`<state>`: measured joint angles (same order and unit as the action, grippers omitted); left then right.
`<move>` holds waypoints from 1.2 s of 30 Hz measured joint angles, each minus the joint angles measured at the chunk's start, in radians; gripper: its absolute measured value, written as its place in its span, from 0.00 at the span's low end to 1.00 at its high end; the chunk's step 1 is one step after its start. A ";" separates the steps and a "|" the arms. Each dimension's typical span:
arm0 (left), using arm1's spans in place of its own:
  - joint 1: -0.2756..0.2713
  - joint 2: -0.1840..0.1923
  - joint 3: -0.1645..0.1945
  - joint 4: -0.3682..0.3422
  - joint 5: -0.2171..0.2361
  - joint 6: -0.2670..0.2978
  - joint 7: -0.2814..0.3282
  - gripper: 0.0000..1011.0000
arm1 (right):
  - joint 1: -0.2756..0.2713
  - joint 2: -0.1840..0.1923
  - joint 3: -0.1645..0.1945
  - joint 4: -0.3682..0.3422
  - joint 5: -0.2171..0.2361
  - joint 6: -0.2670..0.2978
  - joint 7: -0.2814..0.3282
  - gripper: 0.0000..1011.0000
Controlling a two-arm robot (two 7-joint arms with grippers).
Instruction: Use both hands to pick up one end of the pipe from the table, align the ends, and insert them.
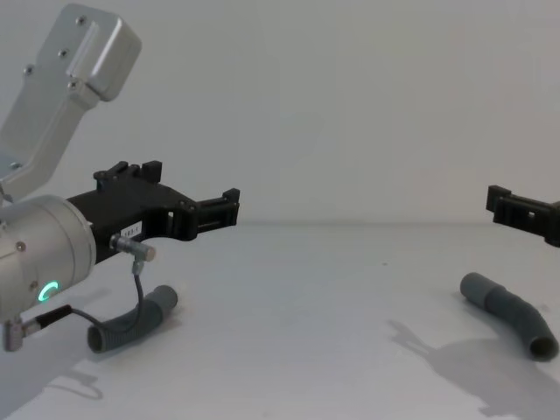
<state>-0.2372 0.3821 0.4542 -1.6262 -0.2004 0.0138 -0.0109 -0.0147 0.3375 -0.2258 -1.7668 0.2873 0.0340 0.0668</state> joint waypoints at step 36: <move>0.062 -0.064 -0.064 -0.141 -0.088 0.426 0.085 0.99 | 0.000 0.000 0.000 0.000 0.000 0.000 0.000 0.99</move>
<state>-0.1753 0.3185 0.3898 -1.7672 -0.2880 0.4398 0.0741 -0.0146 0.3374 -0.2258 -1.7668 0.2874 0.0341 0.0668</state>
